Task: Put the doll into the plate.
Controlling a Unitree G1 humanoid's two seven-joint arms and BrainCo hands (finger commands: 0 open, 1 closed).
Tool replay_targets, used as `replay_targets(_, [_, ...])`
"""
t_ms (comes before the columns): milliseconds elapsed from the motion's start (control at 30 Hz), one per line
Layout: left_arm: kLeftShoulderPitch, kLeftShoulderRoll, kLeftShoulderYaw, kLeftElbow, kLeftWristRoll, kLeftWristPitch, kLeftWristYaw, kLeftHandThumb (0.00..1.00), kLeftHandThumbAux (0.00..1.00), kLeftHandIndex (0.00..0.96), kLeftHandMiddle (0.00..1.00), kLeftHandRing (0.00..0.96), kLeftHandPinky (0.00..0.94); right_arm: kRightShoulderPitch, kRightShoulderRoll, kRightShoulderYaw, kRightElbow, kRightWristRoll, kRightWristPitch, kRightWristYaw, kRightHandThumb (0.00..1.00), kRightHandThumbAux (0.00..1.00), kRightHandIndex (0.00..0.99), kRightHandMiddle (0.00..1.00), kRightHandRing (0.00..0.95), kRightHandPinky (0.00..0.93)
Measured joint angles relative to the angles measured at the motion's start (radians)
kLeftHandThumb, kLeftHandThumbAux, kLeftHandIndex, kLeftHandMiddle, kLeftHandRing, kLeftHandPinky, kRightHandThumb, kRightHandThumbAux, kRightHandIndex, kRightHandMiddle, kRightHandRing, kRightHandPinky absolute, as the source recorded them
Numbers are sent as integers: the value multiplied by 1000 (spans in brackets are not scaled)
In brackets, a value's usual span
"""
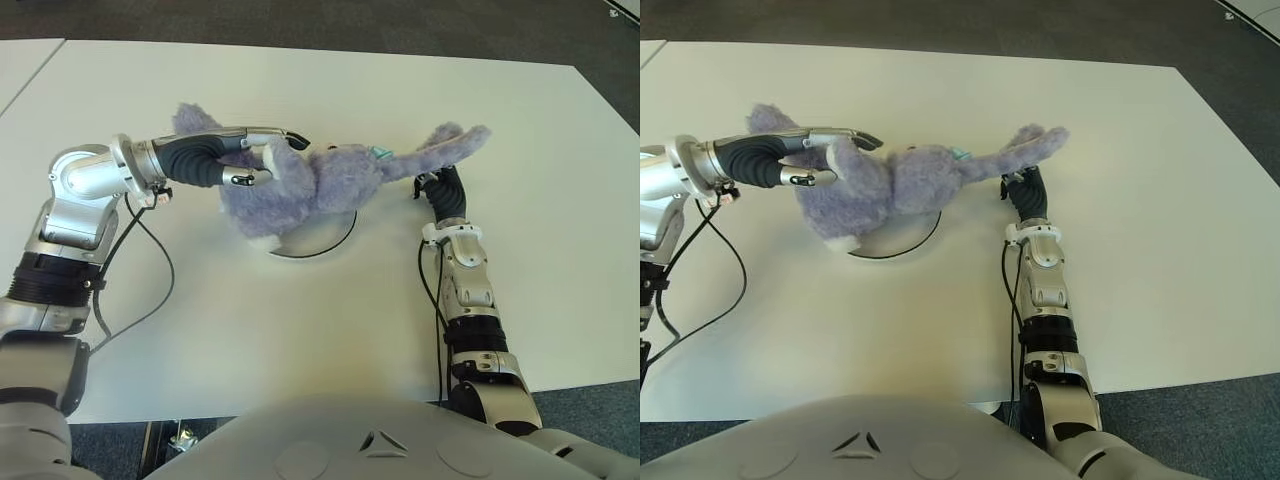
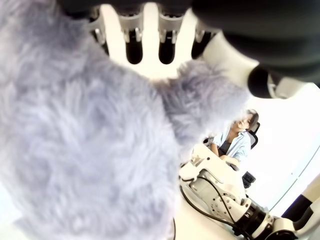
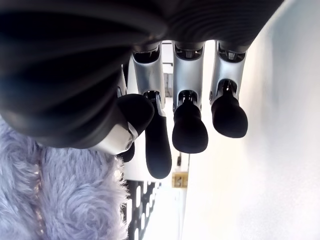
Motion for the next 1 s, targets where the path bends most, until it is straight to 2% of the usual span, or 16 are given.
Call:
replay_targets(167, [-1, 34, 37, 8, -19, -48, -33, 576, 182, 0, 0, 0, 0, -6, 3, -1, 3, 3, -1, 0, 847, 672, 428, 526, 756, 742])
replay_targets(400, [2, 52, 77, 8, -31, -46, -40, 539, 154, 0, 0, 0, 0, -6, 3, -4, 8, 6, -1, 2, 847, 672, 427, 524, 758, 741])
replay_targets(733, [-4, 77, 114, 42, -32, 16, -40, 532, 153, 0, 0, 0, 0, -6, 3, -7, 9, 6, -1, 2, 847, 673, 427, 524, 755, 742])
replay_targets(1000, [6, 114, 192, 31, -36, 86, -15, 635, 221, 0, 0, 0, 0, -11, 3, -4, 11, 5, -1, 3, 846, 673, 427, 524, 755, 745])
